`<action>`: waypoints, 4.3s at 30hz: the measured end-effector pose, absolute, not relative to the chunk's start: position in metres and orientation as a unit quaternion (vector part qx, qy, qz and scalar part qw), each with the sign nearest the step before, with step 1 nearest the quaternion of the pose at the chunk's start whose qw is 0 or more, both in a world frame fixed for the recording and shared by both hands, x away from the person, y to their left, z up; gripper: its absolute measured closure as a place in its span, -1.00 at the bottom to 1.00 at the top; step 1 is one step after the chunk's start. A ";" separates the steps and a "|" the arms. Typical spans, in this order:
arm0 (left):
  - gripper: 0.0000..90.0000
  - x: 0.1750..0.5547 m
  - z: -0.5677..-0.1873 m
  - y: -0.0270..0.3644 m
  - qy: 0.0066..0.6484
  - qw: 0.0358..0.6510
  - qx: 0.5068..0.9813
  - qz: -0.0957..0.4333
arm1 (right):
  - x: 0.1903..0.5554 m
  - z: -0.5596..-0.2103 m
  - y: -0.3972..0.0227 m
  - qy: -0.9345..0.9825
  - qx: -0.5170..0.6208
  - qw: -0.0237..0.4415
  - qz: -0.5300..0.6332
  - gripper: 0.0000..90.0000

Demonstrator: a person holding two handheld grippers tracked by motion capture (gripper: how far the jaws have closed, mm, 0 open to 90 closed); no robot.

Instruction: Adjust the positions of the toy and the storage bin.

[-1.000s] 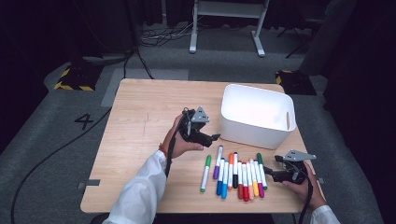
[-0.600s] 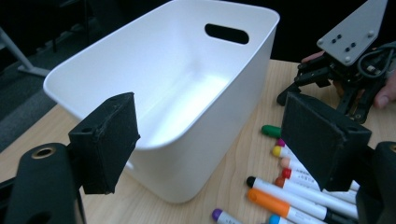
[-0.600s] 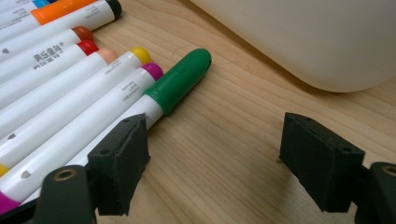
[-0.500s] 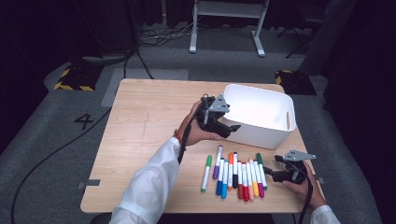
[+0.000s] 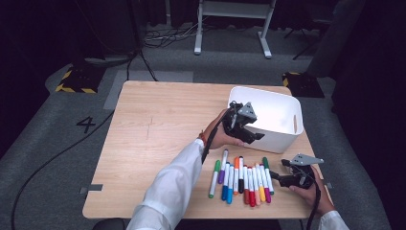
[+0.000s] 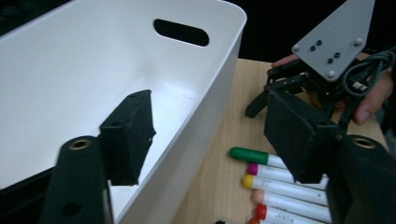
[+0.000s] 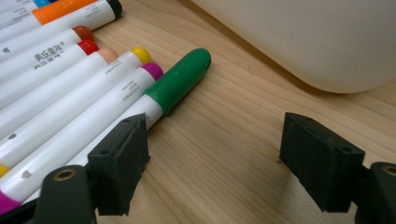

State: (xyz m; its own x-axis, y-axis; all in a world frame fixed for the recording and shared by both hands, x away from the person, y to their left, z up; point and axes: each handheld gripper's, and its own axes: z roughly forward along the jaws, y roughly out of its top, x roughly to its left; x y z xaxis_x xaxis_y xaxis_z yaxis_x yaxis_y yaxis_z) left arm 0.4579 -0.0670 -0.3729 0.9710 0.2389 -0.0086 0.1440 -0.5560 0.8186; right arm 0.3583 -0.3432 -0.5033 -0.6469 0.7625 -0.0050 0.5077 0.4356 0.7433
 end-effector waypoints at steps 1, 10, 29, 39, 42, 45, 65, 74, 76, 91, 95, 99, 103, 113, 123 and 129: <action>-0.19 0.459 -0.376 -0.070 0.109 0.451 0.884 0.054 | 0.358 -0.503 -0.343 0.830 0.382 0.173 0.368 -0.47; 0.50 0.470 -0.382 -0.076 0.113 0.429 0.894 0.067 | 0.358 -0.503 -0.343 0.830 0.382 0.173 0.368 -0.47; 0.73 0.454 -0.382 0.000 0.093 0.425 0.897 0.077 | 0.358 -0.503 -0.342 0.829 0.384 0.174 0.368 -0.48; 0.70 0.428 -0.384 0.042 0.105 0.426 0.893 0.102 | 0.358 -0.504 -0.342 0.828 0.385 0.175 0.368 -0.49; 0.52 0.422 -0.385 0.054 0.116 0.429 0.890 0.102 | 0.358 -0.504 -0.342 0.828 0.386 0.175 0.368 -0.49; -0.13 0.407 -0.377 0.075 0.172 0.451 0.867 0.121 | 0.358 -0.503 -0.341 0.828 0.387 0.176 0.367 -0.49; -0.52 0.329 -0.460 0.120 0.216 0.387 0.891 0.100 | 0.360 -0.494 -0.340 0.814 0.407 0.178 0.375 -0.21; -0.49 0.338 -0.499 0.083 0.199 0.351 0.912 0.071 | 0.360 -0.486 -0.324 0.816 0.390 0.181 0.387 -0.04; -0.54 0.337 -0.500 0.076 0.191 0.354 0.913 0.065 | 0.360 -0.487 -0.321 0.824 0.382 0.182 0.378 0.03; -0.65 0.341 -0.502 0.052 0.195 0.358 0.911 0.069 | 0.360 -0.488 -0.325 0.818 0.387 0.172 0.388 -0.01; -0.66 0.343 -0.502 0.047 0.202 0.358 0.909 0.073 | 0.360 -0.488 -0.322 0.819 0.381 0.171 0.393 -0.06; -0.66 0.344 -0.502 0.041 0.190 0.357 0.912 0.072 | 0.361 -0.491 -0.320 0.827 0.377 0.179 0.377 -0.01; -0.66 0.345 -0.502 0.049 0.195 0.358 0.910 0.070 | 0.364 -0.496 -0.324 0.832 0.381 0.176 0.362 0.18; -0.66 0.345 -0.503 0.099 0.248 0.355 0.897 0.085 | 0.359 -0.496 -0.322 0.846 0.355 0.168 0.359 0.55; -0.66 0.334 -0.503 0.127 0.277 0.352 0.888 0.097 | 0.353 -0.495 -0.321 0.846 0.360 0.161 0.358 0.64; -0.64 0.339 -0.503 0.139 0.296 0.350 0.883 0.105 | 0.352 -0.496 -0.315 0.846 0.359 0.166 0.357 0.65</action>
